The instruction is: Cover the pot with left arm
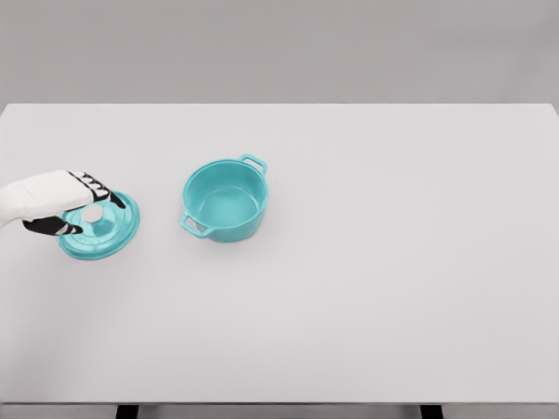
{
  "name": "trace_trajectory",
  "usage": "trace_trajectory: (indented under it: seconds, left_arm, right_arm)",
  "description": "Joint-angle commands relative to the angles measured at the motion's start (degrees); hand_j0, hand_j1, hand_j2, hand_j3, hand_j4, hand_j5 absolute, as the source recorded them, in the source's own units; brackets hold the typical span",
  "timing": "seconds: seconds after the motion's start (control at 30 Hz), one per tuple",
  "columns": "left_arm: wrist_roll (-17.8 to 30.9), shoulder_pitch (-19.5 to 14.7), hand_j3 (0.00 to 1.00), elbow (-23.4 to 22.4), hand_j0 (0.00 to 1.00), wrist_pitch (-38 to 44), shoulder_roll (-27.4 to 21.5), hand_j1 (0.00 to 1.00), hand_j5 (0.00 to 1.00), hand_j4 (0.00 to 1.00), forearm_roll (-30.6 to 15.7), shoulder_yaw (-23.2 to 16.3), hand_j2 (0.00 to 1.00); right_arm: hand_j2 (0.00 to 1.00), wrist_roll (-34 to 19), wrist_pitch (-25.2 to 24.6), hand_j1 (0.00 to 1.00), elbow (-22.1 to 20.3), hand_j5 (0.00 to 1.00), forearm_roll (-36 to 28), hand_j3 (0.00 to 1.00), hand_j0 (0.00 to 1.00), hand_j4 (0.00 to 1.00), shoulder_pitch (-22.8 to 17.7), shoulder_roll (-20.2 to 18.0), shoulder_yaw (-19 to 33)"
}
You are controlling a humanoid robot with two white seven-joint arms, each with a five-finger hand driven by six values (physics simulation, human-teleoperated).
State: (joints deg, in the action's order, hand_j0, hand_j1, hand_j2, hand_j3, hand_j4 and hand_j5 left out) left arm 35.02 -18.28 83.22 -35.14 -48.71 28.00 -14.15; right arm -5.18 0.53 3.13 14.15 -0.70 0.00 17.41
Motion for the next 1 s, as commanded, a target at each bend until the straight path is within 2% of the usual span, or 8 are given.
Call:
trace_trajectory:
  seconds: [0.0,0.57,0.97]
  left_arm:
    - [0.0,0.0,0.75,-0.2,0.75,0.1,-0.1,0.75,0.75,0.75,-0.2,-0.4,0.75]
    - [0.0,-0.3,0.70,-1.2,0.70,0.1,0.0,0.70,0.70,0.70,-0.1,-0.5,0.70]
    - [0.0,-0.4,0.70,-2.0,0.70,0.1,0.4,0.70,0.70,0.70,0.0,-0.4,0.70]
  right_arm:
    - [1.00,0.0,0.0,1.00,0.0,1.00,0.0,1.00,1.00,1.00,0.0,0.0,0.0]
    - [1.00,0.0,0.0,1.00,0.0,1.00,0.0,1.00,1.00,1.00,0.1,0.0,0.0]
    - [1.00,0.0,0.0,1.00,0.0,1.00,0.0,1.00,1.00,1.00,0.1,0.0,0.0]
